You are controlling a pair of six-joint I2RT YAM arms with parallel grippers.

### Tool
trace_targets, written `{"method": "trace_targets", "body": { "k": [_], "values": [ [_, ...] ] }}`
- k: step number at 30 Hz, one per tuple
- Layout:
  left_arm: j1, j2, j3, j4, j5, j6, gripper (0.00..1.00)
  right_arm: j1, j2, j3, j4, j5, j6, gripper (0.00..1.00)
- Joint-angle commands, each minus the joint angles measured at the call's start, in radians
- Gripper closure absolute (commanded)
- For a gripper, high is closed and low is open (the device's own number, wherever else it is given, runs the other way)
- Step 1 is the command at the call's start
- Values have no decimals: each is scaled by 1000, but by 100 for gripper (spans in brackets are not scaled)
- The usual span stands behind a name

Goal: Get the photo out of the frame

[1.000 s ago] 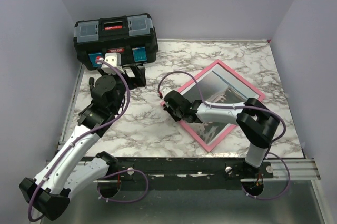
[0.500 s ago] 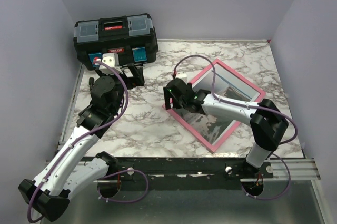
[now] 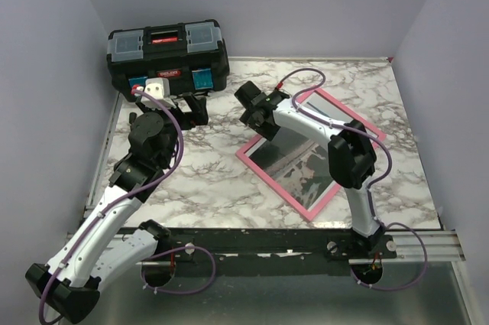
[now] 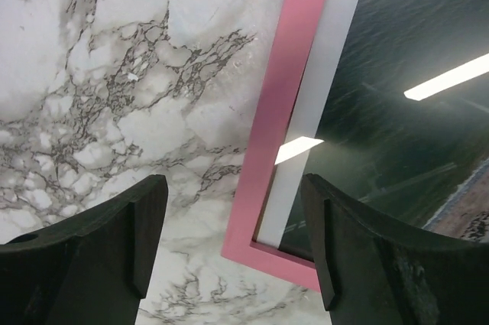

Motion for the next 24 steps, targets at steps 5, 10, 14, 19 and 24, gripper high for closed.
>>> {"method": "trace_targets", "body": {
  "k": [5, 10, 14, 19, 24],
  "values": [
    [4, -20, 6, 11, 34, -4, 1, -5, 86, 49, -98, 23, 146, 31],
    [4, -21, 8, 10, 39, -6, 1, -7, 166, 151, -195, 36, 173, 41],
    [4, -24, 8, 10, 43, -7, 1, -6, 209, 211, -222, 37, 176, 43],
    [4, -23, 7, 10, 45, -6, 1, -6, 242, 247, -251, 35, 202, 43],
    [4, -21, 7, 10, 48, -7, 1, -6, 252, 248, -248, 43, 226, 47]
  ]
}}
